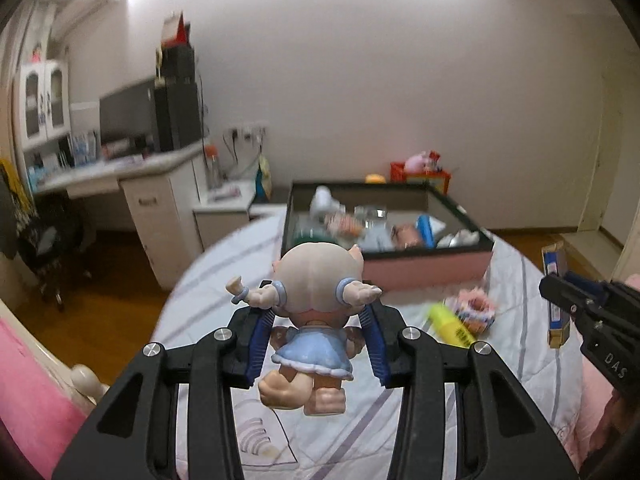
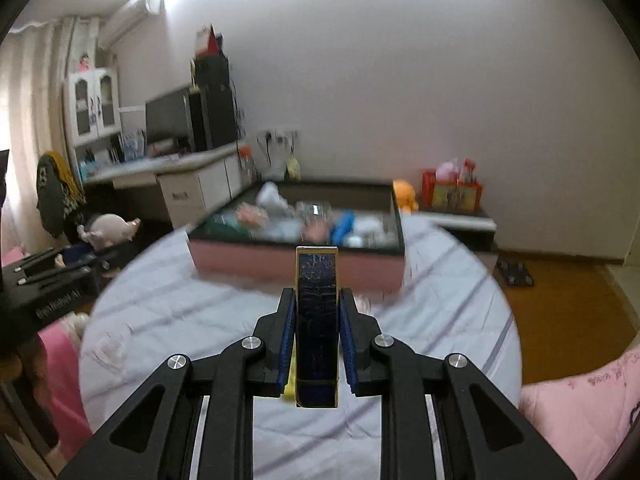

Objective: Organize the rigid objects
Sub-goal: 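Carry the doll with left tool while right tool carries the box over the pink box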

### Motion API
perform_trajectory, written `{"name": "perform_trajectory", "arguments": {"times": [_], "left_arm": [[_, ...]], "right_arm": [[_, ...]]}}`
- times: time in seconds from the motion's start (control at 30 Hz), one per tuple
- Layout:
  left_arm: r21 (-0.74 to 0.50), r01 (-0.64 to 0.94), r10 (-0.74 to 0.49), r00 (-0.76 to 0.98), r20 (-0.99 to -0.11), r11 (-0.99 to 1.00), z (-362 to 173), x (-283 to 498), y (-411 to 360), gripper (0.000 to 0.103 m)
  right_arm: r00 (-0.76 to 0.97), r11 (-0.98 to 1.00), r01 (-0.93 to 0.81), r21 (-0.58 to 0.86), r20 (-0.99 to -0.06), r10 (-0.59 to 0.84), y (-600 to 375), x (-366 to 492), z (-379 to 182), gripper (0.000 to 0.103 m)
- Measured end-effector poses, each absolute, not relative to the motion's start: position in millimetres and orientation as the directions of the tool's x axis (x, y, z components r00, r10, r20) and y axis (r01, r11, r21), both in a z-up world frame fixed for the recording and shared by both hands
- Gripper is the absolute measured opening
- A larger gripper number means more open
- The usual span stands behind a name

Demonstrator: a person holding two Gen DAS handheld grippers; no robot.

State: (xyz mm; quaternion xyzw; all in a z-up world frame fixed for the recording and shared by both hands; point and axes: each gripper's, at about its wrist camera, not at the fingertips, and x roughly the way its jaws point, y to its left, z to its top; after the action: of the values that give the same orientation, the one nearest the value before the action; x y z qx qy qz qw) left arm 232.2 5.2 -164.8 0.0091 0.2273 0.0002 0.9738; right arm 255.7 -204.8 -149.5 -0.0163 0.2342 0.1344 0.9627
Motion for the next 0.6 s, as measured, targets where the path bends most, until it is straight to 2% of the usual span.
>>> {"name": "perform_trajectory", "arguments": {"times": [0.3,0.6], "left_arm": [[0.020,0.006,0.000,0.956,-0.295,1.000,-114.1,205.2,0.4,0.042],[0.031,0.026,-0.019,0.978,-0.207,0.999,-88.2,195.0,-3.3,0.043]], "right_arm": [[0.908,0.956,-0.293,0.017,-0.307,0.284,-193.8,239.8,-98.3,0.021],[0.924,0.955,-0.298,0.000,-0.250,0.289,-187.8,240.0,-80.9,0.021]]}}
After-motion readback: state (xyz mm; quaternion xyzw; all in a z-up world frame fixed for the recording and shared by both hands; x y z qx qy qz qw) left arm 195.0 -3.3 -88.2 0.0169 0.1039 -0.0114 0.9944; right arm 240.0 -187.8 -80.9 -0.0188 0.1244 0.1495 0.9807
